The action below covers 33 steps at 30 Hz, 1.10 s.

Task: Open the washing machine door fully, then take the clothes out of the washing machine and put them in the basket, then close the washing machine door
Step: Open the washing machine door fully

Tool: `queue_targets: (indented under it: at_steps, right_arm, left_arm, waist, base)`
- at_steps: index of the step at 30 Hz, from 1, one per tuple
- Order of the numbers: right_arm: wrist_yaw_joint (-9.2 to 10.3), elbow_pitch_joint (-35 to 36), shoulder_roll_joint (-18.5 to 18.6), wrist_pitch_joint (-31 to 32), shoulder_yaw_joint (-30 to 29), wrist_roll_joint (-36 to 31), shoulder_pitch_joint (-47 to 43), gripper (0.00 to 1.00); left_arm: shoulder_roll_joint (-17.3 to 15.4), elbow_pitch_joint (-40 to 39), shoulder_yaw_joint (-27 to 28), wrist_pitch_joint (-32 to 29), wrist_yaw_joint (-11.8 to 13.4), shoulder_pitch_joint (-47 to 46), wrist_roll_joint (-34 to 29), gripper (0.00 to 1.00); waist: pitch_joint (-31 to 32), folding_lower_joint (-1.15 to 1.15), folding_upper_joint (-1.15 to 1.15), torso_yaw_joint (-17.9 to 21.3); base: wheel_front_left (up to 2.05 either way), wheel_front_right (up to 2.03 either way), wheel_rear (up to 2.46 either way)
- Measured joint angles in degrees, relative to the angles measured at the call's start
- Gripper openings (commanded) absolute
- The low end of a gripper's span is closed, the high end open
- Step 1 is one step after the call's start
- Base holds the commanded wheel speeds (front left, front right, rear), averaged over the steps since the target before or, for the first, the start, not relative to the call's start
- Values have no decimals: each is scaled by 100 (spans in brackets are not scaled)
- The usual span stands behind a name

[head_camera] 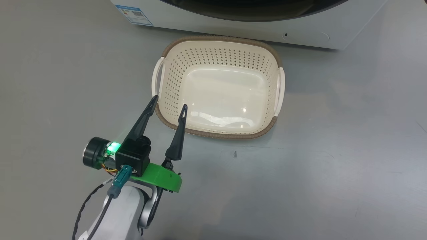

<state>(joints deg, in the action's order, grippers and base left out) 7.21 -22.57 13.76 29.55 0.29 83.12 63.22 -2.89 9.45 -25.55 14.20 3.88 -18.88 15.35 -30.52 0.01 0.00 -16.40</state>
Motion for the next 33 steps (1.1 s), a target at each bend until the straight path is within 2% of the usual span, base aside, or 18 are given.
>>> queue_targets:
  at_steps: [14, 33]
  right_arm:
    - [1, -392, 73, 304, -33, 114, 235, 0]
    - [-1, -437, 160, 1213, -8, 590, 200, 0]
  left_arm:
    - [23, 101, -36, 7, 0, -113, 10, 100]
    - [36, 210, -18, 8, 0, -218, 9, 100]
  waist:
    - [-57, 0, 0, -42]
    - [-18, 0, 0, 95]
  base:
    - [0, 0, 0]
    - [0, 0, 0]
